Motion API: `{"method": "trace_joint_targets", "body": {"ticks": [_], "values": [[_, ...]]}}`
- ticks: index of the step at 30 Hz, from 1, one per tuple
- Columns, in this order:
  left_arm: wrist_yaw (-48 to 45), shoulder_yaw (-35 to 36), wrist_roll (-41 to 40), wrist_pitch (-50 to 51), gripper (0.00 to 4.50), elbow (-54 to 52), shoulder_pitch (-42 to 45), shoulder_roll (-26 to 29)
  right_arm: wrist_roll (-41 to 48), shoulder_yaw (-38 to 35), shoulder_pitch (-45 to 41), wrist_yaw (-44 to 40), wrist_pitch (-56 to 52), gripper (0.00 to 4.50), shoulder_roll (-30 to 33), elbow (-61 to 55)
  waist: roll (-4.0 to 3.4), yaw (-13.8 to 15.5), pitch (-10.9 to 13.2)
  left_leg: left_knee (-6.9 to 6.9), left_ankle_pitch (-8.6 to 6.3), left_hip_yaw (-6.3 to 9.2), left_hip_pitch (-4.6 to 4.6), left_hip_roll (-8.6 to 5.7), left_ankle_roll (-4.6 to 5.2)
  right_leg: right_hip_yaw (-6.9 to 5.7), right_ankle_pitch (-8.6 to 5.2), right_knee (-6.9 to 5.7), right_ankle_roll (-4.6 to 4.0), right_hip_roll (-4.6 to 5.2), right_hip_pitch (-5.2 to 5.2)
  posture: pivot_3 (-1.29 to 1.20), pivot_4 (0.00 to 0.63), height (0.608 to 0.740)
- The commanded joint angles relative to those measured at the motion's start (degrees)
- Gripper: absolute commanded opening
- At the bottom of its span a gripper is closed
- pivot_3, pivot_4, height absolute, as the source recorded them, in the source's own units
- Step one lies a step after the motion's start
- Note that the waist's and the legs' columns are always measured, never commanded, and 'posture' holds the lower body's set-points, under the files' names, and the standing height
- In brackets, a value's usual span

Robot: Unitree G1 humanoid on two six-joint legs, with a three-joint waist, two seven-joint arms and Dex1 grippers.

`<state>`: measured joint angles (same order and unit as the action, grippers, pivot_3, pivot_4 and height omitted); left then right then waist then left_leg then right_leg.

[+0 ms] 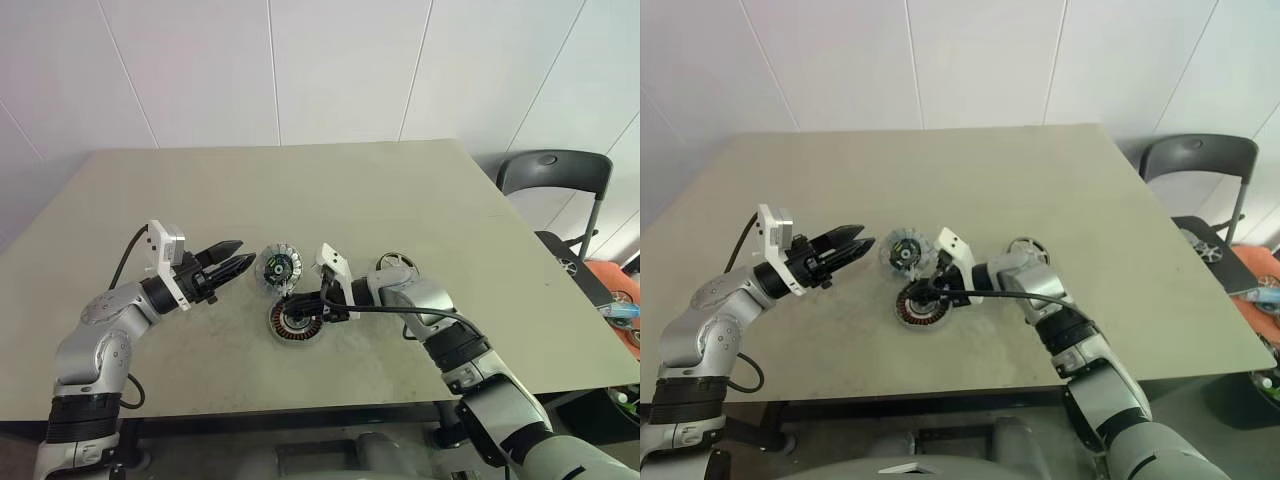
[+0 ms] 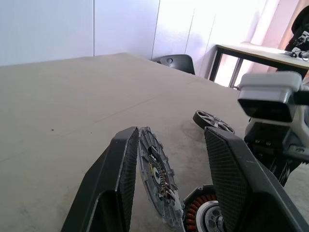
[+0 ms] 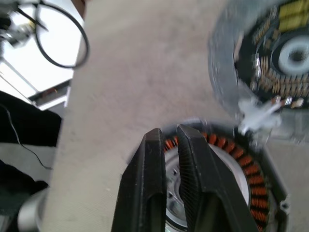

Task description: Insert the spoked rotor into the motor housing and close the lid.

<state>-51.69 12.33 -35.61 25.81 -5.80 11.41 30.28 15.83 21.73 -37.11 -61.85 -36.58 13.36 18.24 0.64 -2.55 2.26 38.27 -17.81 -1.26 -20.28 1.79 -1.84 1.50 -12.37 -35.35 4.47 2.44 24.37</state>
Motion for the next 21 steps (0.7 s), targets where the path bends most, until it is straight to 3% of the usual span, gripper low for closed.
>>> {"method": "trace_joint_targets", "body": {"ticks": [1, 13, 21], "values": [[0.8, 0.5, -1.1, 0.2, 2.32, -2.6, 0.8, 0.1, -2.2, 0.5, -1.8, 1.1, 1.9, 0.48, -0.4, 0.3, 0.0, 0.0, 0.0, 0.0, 0.0, 0.0, -0.01, 0.0, 0.0, 0.0, 0.0, 0.01, 0.0, 0.0, 0.0, 0.0, 0.0, 0.74], [2.5, 0.1, -1.4, 2.0, 2.32, -4.6, 1.2, 0.3, -10.0, 2.7, -2.1, 4.5, 9.3, 0.48, -0.3, 5.1, 0.01, -0.1, 0.0, 0.0, 0.0, 0.0, 0.1, 0.0, -0.01, 0.0, 0.0, -0.06, 0.0, -0.01, -0.06, 0.0, 0.0, 0.74], [3.0, -0.4, -1.1, 2.5, 2.32, -5.1, 1.2, -0.1, -8.8, 1.4, -2.0, 3.0, 10.4, 0.48, -1.6, 4.9, 0.03, -0.4, 0.0, 0.0, 0.01, 0.01, 0.35, 0.01, -0.02, 0.01, 0.0, -0.13, -0.01, -0.04, -0.27, 0.0, 0.0, 0.74]]}}
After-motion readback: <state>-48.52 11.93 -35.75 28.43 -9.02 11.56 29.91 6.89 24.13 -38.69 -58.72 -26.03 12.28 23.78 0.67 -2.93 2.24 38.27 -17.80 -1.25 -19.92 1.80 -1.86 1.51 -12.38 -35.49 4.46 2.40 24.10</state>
